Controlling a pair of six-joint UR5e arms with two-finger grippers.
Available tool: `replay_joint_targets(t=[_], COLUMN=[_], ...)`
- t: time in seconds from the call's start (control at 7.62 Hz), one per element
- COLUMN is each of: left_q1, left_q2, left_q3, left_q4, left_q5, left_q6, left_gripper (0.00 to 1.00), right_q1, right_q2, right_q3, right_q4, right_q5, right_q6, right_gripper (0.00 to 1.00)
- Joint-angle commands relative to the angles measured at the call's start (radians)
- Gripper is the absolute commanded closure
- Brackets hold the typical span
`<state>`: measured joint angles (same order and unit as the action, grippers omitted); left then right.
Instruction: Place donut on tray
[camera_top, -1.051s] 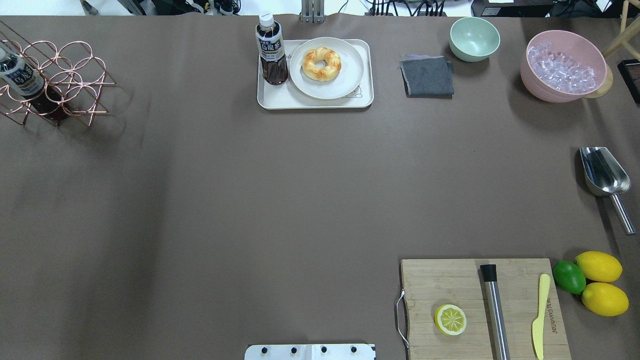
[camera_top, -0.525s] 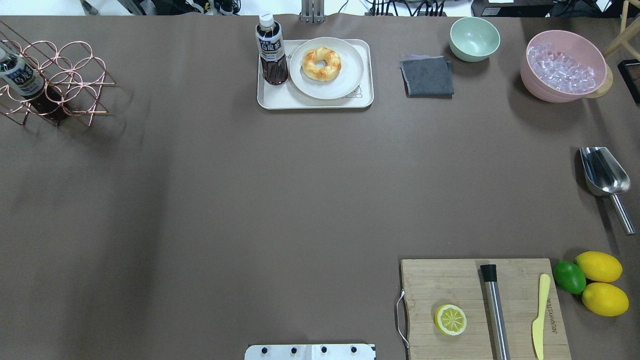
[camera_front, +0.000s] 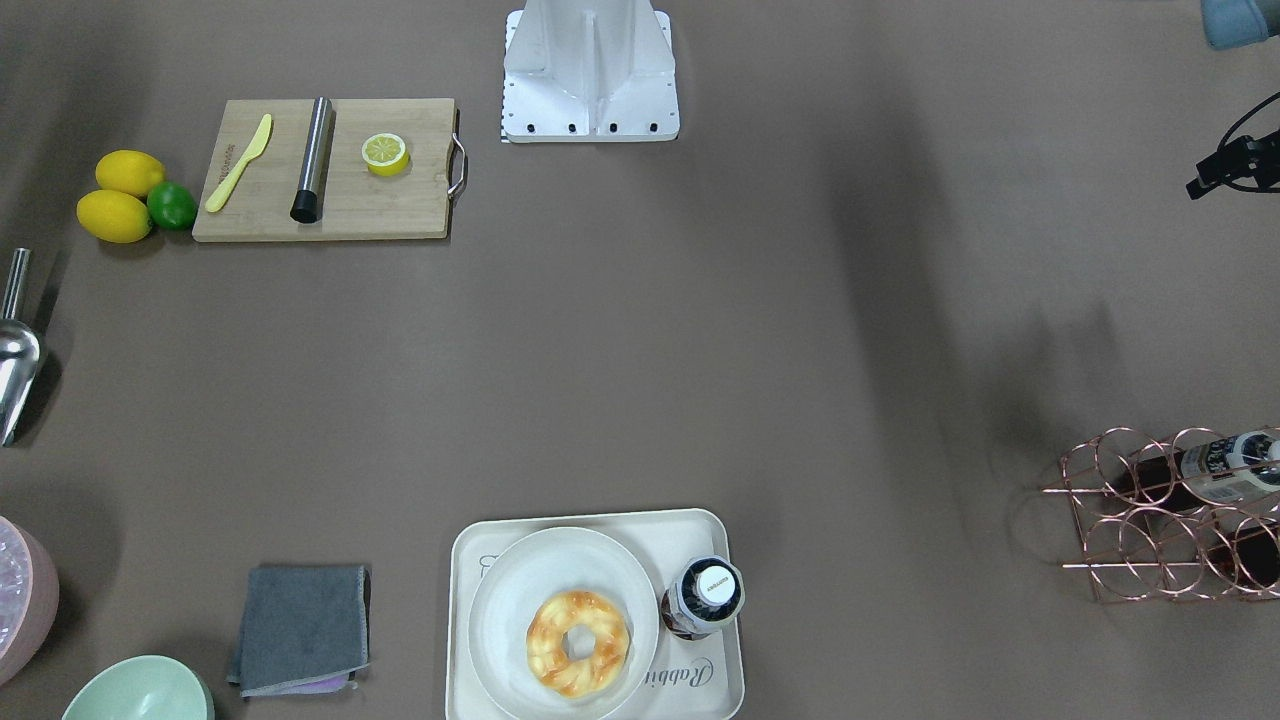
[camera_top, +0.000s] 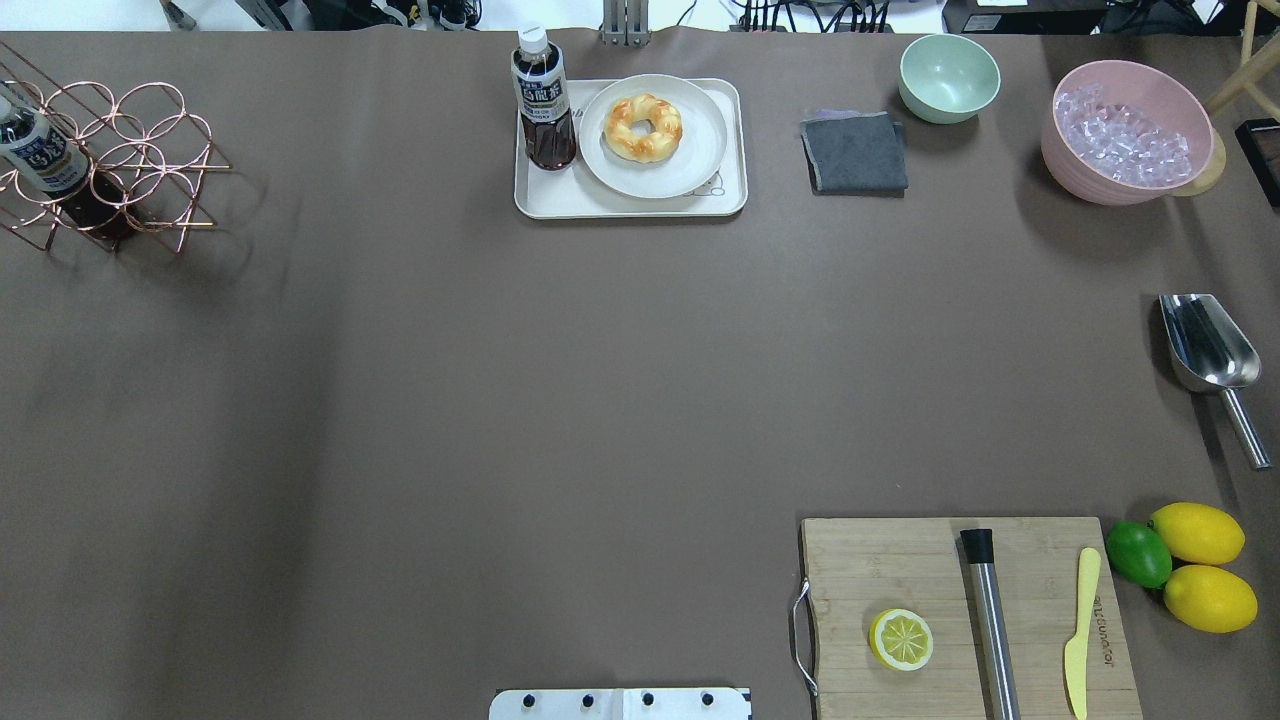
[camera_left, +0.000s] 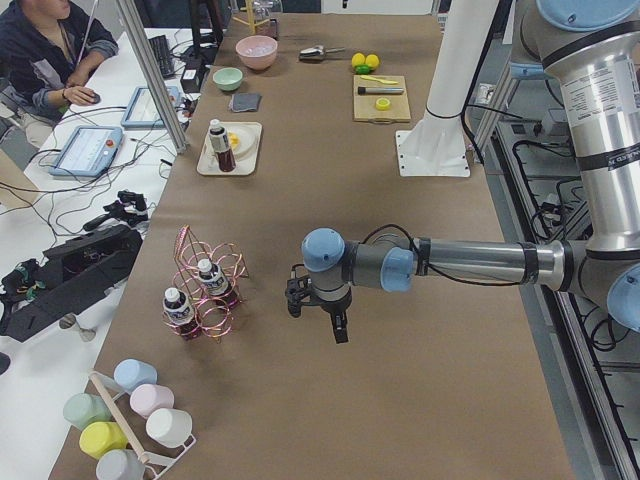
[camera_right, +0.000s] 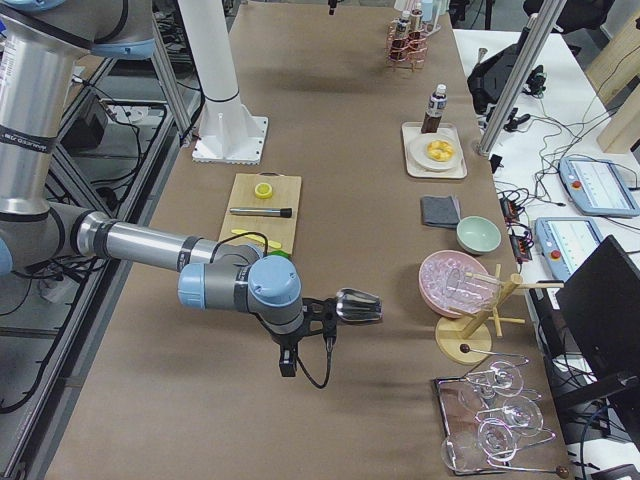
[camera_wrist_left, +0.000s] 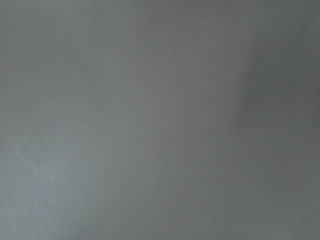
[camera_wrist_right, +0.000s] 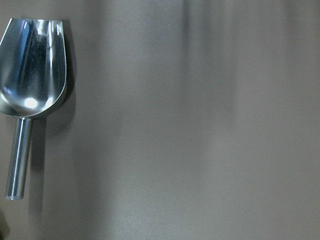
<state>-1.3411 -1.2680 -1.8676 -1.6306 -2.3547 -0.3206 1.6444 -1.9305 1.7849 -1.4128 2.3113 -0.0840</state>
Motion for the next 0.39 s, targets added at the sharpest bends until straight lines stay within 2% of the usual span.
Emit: replay_joint_targets(t=[0.0, 0.26], left_q1=[0.0, -0.001], left_q2=[-0.007, -0.01], left_q3=[0.002, 0.002], left_q4=[0.0, 0.002], left_q5=[0.0, 0.0], left_q6=[0.0, 0.0], left_gripper=[0.02, 0.02], right_q1=[-0.002, -0.002], right_q2=[0.002, 0.011], right_q3=[0.001, 0.005], right_q4=[0.0, 0.0], right_q5=[0.0, 0.003], right_q6=[0.0, -0.002], right_gripper=[0.0, 0.0])
